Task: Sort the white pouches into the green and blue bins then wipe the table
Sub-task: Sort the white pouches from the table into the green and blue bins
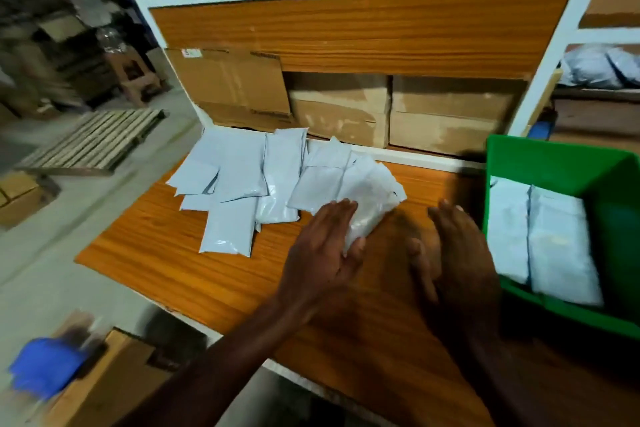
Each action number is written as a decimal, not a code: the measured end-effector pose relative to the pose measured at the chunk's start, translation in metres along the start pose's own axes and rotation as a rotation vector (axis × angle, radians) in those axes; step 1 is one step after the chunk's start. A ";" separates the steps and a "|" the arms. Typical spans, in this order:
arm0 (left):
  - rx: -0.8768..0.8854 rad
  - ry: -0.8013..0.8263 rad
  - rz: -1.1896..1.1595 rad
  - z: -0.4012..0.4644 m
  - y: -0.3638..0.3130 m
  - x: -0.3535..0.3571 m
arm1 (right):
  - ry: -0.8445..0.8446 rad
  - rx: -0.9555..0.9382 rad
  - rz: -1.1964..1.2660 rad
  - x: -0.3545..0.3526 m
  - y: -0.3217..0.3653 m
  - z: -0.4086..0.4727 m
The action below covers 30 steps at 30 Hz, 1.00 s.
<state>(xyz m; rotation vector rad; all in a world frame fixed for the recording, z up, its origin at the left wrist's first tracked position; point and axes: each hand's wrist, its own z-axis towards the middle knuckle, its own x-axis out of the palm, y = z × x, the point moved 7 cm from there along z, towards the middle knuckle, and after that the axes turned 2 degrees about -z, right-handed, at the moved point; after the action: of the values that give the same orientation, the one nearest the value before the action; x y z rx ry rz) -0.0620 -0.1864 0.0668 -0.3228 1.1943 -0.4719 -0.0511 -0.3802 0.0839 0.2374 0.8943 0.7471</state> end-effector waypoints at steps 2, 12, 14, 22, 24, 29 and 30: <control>-0.049 0.002 0.017 -0.004 0.034 -0.009 | 0.070 0.060 0.015 0.043 0.015 0.004; 0.014 0.132 0.088 0.121 0.161 0.049 | 0.164 0.565 -0.087 0.227 -0.012 0.033; 0.029 0.202 0.129 0.152 0.171 0.069 | 0.226 0.670 -0.163 0.248 -0.025 0.038; 0.175 0.236 0.294 0.172 0.191 0.102 | 0.330 0.820 -0.269 0.281 -0.042 0.038; 0.192 0.248 0.285 0.174 0.192 0.102 | 0.325 0.809 -0.269 0.280 -0.042 0.038; 0.208 0.248 0.219 0.173 0.188 0.096 | 0.352 0.757 -0.242 0.275 -0.039 0.036; 0.214 0.238 0.204 0.174 0.186 0.093 | 0.347 0.772 -0.208 0.272 -0.039 0.036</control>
<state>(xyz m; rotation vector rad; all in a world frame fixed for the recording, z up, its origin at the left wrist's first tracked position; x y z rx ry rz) 0.1617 -0.0751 -0.0387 0.0413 1.3774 -0.4637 0.1040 -0.2209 -0.0811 0.6970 1.4940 0.2179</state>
